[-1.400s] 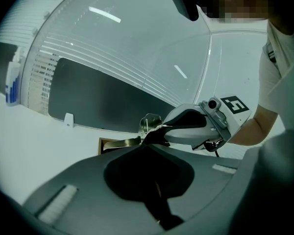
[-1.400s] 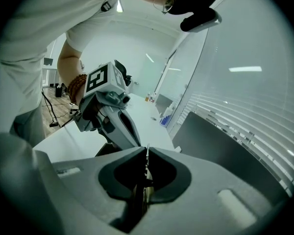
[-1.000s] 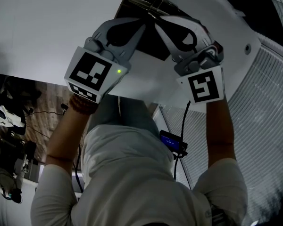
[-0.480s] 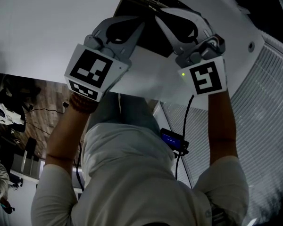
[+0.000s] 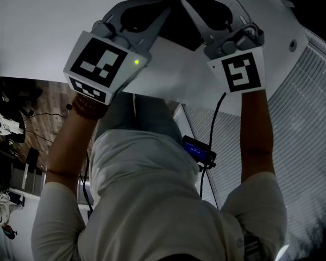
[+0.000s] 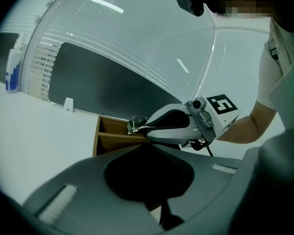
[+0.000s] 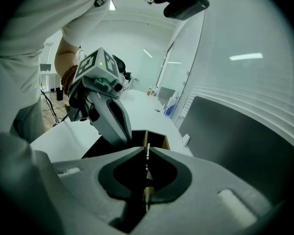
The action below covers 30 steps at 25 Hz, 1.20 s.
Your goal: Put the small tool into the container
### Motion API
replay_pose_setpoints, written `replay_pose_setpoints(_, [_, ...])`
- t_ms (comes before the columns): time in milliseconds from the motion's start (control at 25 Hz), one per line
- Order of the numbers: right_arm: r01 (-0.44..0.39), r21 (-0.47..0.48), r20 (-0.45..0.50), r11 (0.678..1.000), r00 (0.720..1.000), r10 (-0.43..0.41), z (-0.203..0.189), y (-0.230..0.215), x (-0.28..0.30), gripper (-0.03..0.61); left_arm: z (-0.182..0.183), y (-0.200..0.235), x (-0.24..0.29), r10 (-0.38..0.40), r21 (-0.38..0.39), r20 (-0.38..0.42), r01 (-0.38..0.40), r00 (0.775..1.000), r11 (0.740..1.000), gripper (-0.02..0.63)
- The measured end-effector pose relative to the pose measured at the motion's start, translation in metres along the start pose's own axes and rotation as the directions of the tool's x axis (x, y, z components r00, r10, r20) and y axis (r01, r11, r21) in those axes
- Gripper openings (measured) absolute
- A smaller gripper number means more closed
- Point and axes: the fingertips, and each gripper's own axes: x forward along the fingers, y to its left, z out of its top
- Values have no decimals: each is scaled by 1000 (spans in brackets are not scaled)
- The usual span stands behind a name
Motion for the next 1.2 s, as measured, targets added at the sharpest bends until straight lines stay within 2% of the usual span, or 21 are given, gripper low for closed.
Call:
replay_pose_setpoints(440, [11, -31, -21, 999, 1000, -12, -4, 1, 4, 23, 0, 1, -1, 9, 8, 16, -9, 1000, 1000, 3])
replay_pose_setpoints(680, [14, -15, -29, 1000, 999, -14, -6, -2, 3, 28, 2, 2, -9, 23, 0, 28, -23, 999, 1000, 3])
replay_pose_setpoints(1000, [51, -79, -52, 996, 997, -55, -6, 1, 0, 35, -1, -5, -18, 30, 13, 33, -30, 999, 999, 3])
replay_pose_setpoints(1200, [64, -81, -40, 995, 997, -68, 1, 0, -11, 35, 2, -14, -18, 16, 17, 30, -17, 999, 1000, 3])
